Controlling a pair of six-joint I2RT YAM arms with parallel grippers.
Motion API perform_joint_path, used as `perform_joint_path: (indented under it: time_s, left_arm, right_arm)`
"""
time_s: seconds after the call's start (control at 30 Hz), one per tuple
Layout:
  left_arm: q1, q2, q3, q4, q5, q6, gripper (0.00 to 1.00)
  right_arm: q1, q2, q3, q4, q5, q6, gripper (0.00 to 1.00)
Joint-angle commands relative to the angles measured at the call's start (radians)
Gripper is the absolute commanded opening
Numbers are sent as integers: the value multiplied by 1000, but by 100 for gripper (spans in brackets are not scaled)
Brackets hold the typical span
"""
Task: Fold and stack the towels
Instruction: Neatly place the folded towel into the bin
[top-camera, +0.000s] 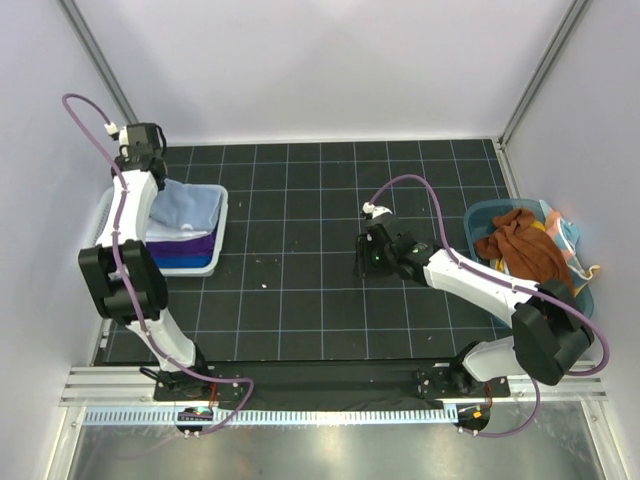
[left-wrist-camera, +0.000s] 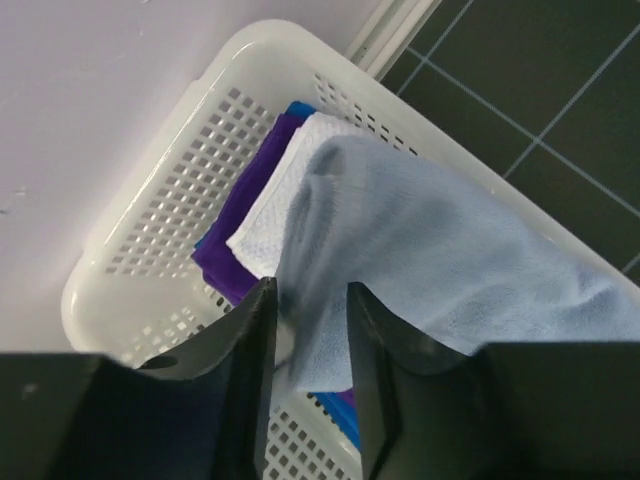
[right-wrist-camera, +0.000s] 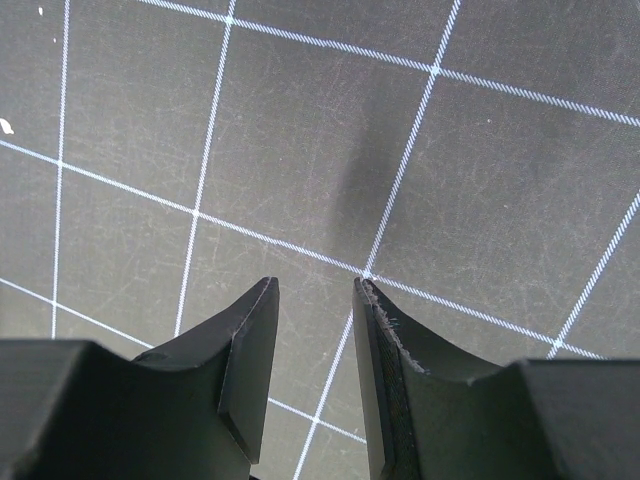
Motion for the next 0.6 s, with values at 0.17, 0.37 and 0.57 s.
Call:
perform_joint_path:
  time_s: [0.17,0.37,0.57]
  left_arm:
    - [29,-21,-1,-29,-18,-129,57]
    - [23,-115,-65,-2,80,-181,66]
    - [-47,-296,-242,62,244,-305,73]
  right_arm:
    - [-3,-24,27,2,-3,-29,44]
    - [-3,-55,47,-26,29,-23,45]
    - [-11,-87,78,-73,93,-2,45]
